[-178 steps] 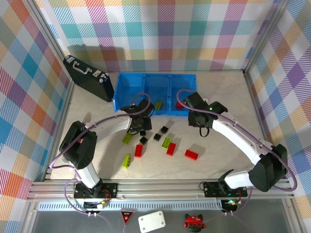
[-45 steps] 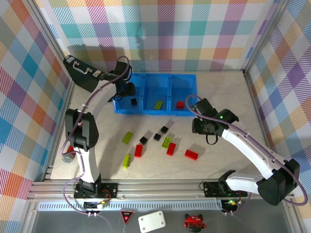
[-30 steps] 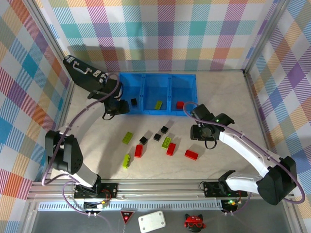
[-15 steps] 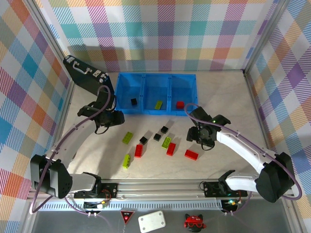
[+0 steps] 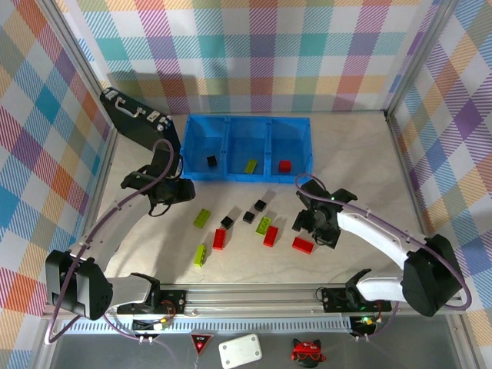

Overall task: Sort the legos into containers by color
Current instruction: Pick up the lego from the bottom-center of the table.

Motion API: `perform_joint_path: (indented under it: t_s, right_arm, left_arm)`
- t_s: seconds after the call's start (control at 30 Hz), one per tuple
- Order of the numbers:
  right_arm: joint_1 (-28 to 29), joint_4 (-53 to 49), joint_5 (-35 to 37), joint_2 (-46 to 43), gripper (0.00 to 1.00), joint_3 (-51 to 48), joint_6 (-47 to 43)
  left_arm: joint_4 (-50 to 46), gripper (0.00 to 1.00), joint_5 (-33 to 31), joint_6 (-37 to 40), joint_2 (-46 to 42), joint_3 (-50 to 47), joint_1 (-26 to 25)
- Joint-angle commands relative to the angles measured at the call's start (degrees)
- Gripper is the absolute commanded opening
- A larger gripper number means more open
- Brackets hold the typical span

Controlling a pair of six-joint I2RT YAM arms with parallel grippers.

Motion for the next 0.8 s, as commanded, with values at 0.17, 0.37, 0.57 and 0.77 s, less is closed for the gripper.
perform_joint_path:
  t_s: [0.17, 0.37, 0.57, 0.77]
  right_arm:
    - [2.85, 2.57, -0.86, 5.14, 0.89, -0.85, 4.06]
    - [3.89, 5.06, -1.31, 8.44, 0.88, -2.12, 4.09]
    - [4.43, 7.89, -2.09, 10.11, 0.84, -3.93, 4.31]
    - [4.53, 8.53, -1.60, 9.83, 0.78, -4.74, 4.84]
  left_arm:
    - [0.40, 0.47, -1.12, -0.27, -1.49, -0.78, -0.23]
    - [0.49, 0.47, -1.31, -0.27, -2.07, -1.34, -0.23]
    - [0.44, 0.47, -1.51, -0.18, -1.89, -1.61, -0.23]
    - [0.44, 0.47, -1.35, -0.45, -1.99, -1.50, -0.23]
